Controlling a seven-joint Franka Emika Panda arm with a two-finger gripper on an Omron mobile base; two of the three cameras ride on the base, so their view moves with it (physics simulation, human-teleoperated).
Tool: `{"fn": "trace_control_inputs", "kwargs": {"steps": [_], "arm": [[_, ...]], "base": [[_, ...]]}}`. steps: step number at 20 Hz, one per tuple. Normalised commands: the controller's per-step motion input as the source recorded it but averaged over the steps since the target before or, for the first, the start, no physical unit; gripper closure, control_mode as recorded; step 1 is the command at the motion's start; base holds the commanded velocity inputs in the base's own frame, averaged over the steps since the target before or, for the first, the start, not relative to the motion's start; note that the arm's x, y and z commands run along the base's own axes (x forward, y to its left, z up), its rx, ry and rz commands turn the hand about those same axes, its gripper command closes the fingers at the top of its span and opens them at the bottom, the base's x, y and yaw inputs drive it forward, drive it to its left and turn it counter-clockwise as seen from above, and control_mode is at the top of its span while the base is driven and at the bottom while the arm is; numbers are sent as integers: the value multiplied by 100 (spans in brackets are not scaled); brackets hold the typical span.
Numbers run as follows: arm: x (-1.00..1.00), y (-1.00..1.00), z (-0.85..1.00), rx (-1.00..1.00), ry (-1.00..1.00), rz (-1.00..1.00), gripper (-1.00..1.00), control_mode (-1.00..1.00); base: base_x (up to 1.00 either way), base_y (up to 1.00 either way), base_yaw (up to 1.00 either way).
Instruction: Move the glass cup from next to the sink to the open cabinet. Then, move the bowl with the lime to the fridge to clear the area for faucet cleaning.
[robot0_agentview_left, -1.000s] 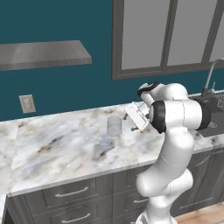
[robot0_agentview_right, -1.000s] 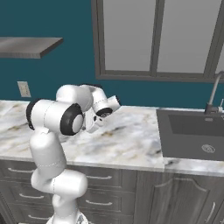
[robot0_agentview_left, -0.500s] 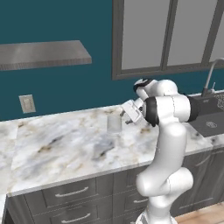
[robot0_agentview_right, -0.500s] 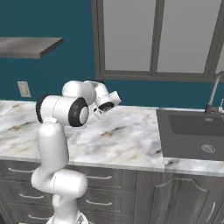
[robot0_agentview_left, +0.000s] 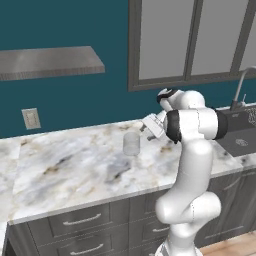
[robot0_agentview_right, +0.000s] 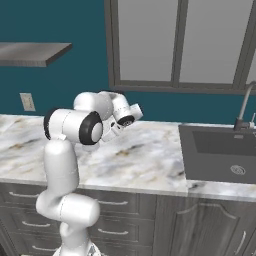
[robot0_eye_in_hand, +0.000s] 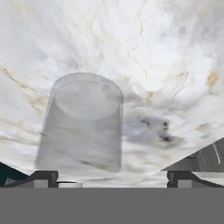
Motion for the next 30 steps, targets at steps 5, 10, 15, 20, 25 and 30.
{"fn": "trace_control_inputs", "kwargs": {"steps": [5,10,15,20,25,30], "arm": [[-4,-1,-11,0,-1,0,-100,-100],[8,0,-48,0,0,-2,-100,-100],[14,0,-40,0,0,-6,-100,-100],[15,6,-2,0,0,-2,-100,-100],[1,11,2,0,0,-6,-100,-100],[0,16,10,0,6,-7,-100,-100]], "base": [[0,0,0],[0,0,0],[0,0,0],[0,0,0],[0,0,0],[0,0,0]]}}
